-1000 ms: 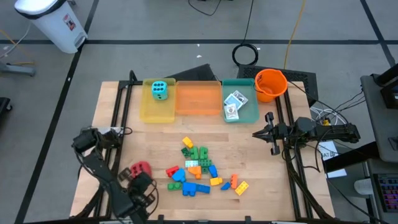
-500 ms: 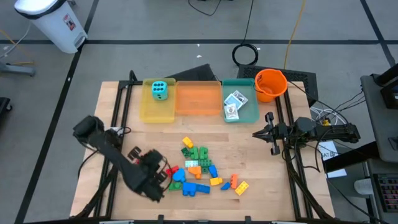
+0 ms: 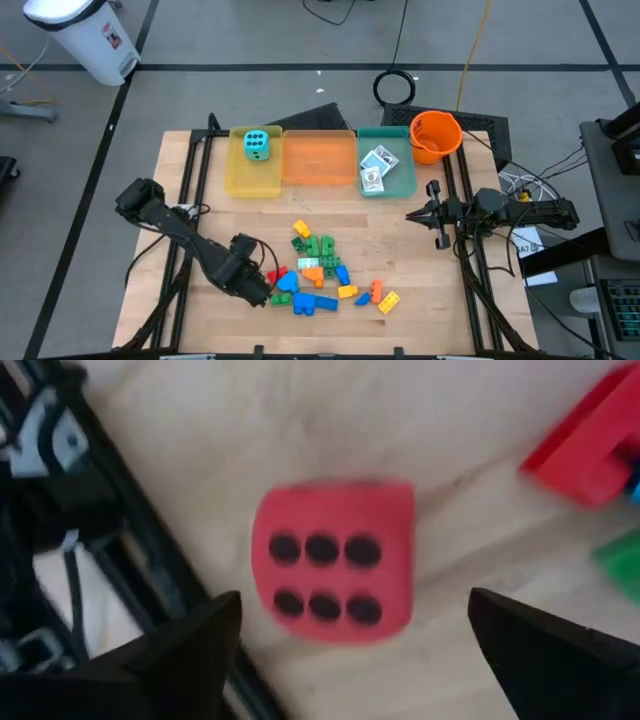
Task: Pick & Place Toys
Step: Put the red dice into the yellow bin
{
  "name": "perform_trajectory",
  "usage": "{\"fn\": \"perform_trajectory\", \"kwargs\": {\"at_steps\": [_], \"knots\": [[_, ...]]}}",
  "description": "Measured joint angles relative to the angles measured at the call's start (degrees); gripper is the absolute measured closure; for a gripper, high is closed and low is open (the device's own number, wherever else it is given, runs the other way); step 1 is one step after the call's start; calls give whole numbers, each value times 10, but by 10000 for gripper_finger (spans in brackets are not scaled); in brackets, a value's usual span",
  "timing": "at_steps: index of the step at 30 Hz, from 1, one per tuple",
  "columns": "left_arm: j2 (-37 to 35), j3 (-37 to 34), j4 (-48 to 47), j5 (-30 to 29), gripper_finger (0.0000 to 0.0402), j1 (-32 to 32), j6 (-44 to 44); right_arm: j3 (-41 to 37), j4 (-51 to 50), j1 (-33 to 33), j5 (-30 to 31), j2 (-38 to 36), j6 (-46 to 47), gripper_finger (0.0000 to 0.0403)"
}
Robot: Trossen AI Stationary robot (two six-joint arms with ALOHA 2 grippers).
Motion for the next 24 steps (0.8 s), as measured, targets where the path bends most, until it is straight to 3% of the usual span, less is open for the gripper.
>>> {"fn": "perform_trajectory", "kwargs": {"at_steps": [8, 17, 24], "knots": [[2, -8, 20, -13, 54, 1, -57, 0, 0, 0, 0, 0, 0, 403], [2, -84, 98, 1, 57, -1, -58, 0, 0, 0, 0, 0, 0, 403], [2, -135, 91, 26, 57, 2, -73, 0, 0, 0, 0, 0, 0, 403]]}}
